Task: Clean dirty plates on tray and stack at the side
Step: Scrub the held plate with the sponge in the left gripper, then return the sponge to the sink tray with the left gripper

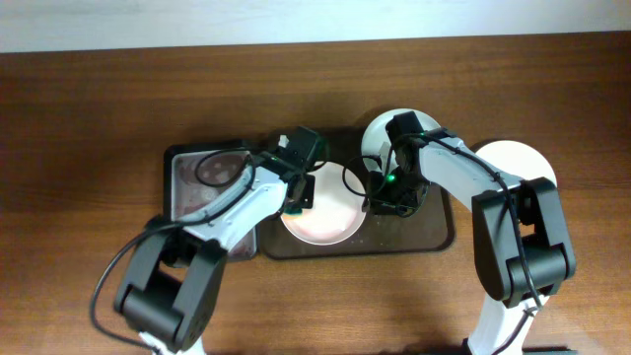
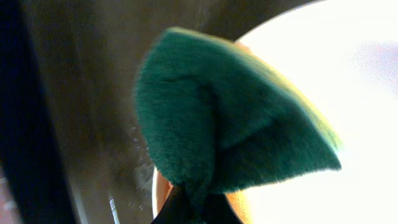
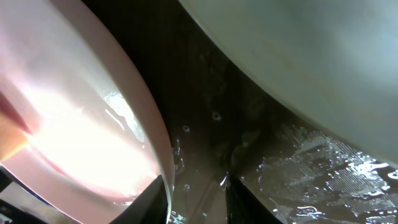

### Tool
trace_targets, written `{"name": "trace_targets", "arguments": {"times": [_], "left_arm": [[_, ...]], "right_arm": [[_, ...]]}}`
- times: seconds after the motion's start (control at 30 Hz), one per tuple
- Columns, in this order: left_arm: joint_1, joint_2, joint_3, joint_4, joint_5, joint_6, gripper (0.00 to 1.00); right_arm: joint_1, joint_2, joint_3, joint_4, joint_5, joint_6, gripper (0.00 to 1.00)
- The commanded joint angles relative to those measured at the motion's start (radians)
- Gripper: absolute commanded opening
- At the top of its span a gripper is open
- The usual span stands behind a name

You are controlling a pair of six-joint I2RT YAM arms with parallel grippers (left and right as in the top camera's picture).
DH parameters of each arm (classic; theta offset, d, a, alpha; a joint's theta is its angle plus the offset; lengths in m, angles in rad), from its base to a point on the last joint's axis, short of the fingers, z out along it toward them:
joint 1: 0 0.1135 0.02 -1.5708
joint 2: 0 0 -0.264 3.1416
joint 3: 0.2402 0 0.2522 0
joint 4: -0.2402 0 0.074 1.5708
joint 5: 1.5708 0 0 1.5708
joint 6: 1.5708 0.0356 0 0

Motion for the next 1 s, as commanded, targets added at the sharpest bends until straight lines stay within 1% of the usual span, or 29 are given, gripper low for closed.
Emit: {"name": "trace_targets", "arguments": {"times": [0.0,0.1,0.13,0.23,0.27,0.4,0.47,0.5,0.57,0.63,0.73,0.83,0.97], "left_arm": [[0.016,-0.171,0.005,-0.017,-0.018,0.016,0.00],[0.025,-0.254,0.005,-0.089,-0.023,0.016,0.00],[0.037,-0.266,0.005,-0.116,-0.022,0.016,0.00],[0.083,-0.275,0.005,-0.179,-0.017,0.015,0.00],[0.119,-0.275,0.003,-0.195,0.005,0.016,0.00],[0.212,-0.274,0.002,-0.197,0.066,0.016,0.00],[0.267,-0.274,-0.005,-0.194,0.108,0.047,0.00],[0.287,-0.274,-0.013,-0.190,0.121,0.060,0.00],[0.323,-0.274,-0.042,-0.177,0.141,0.077,0.00],[0.357,-0.274,-0.084,-0.150,0.177,0.107,0.00],[0.404,-0.274,-0.172,-0.076,0.241,0.145,0.00],[0.432,-0.274,-0.251,-0.011,0.241,0.144,0.00],[0.440,-0.273,-0.360,0.097,0.241,0.145,0.00]], "right_arm": [[-0.007,0.000,-0.012,-0.008,0.074,-0.002,0.32],[-0.007,0.000,-0.012,0.005,0.073,-0.003,0.43],[-0.007,0.000,-0.012,0.016,0.073,-0.002,0.44],[-0.006,0.000,-0.012,0.054,0.073,-0.002,0.45],[-0.006,0.000,-0.012,0.069,0.073,-0.002,0.45],[-0.003,0.000,-0.013,0.064,0.073,-0.002,0.42],[0.015,0.000,-0.020,0.060,0.074,-0.002,0.41],[0.023,0.000,-0.023,0.061,0.075,-0.003,0.39],[0.042,0.000,-0.023,0.061,0.094,-0.002,0.27],[0.054,0.000,-0.023,0.060,0.108,-0.001,0.18],[0.055,0.000,-0.023,0.060,0.108,-0.001,0.09],[0.056,0.000,-0.023,0.052,0.107,-0.001,0.04],[0.056,0.000,-0.021,0.033,0.096,-0.002,0.04]]}}
